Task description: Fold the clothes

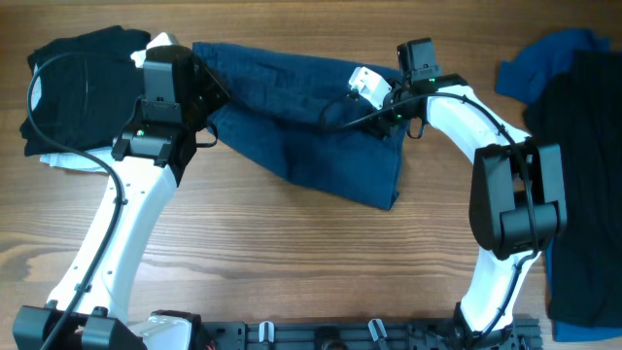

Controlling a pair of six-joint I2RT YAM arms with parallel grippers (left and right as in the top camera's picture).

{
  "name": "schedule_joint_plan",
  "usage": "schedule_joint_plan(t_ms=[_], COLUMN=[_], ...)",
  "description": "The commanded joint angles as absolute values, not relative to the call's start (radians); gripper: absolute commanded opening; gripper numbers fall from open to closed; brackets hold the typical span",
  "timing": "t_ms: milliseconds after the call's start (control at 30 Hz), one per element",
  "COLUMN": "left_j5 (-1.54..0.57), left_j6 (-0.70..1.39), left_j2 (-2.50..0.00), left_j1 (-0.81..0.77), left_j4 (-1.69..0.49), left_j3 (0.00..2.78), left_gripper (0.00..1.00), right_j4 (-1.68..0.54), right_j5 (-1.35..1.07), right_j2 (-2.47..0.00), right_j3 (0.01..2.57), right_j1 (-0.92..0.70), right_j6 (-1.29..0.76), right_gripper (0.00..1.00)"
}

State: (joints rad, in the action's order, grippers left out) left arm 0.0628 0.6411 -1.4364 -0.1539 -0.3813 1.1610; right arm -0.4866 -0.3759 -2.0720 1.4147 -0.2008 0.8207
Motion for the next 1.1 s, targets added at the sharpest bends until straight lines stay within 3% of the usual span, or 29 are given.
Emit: schedule_joint_plan(t_ms=[0, 100, 200, 333, 367, 433, 500, 767, 1067], left_j5=[0.08, 0.08, 0.08, 0.08, 0.08, 0.08, 0.08, 0.08, 0.035], left_j6=[0.64, 0.64, 0.64, 0.64, 0.64, 0.64, 0.64, 0.64, 0.672], left_j2=[-1.441, -1.44, -1.44, -1.44, -1.44, -1.44, -1.44, -1.438, -1.438], left_j1=[-0.144, -0.144, -0.144, -0.144, -0.144, -0.144, -0.144, -0.144, -0.144], left_j4=[-0.377, -0.378, -0.378, -0.377, -0.377, -0.377, -0.377, -0.354, -0.309], left_j3=[1.184, 1.184, 1.184, 1.184, 1.184, 1.184, 1.184, 1.184, 1.184], left_gripper=[0.09, 0.09, 0.09, 0.09, 0.09, 0.09, 0.09, 0.04, 0.04], right_j4=[-0.466, -0.447, -0.442, -0.451, -0.449, -0.448, -0.441, -0.463, -0.51], right_j5=[-0.339, -0.336, -0.336, -0.336, -0.336, -0.337, -0.337, -0.299, -0.291], right_j2=[-2.089, -2.09, -2.09, -2.098, -2.102, -2.115, -2.125, -1.993, -1.772], right_j3=[1.399, 1.399, 1.399, 1.398, 1.398, 1.398, 1.398, 1.456, 1.472], right_j1=[-0.197, -0.197, -0.197, -0.197, -0.197, -0.197, -0.197, -0.196, -0.192], right_j6=[0.801, 0.783, 0.778, 0.775, 0.775, 0.775, 0.743, 0.505, 0.492], right_gripper=[0.68, 0.59, 0.37, 0.48, 0.45, 0.33, 0.06, 0.04, 0.04])
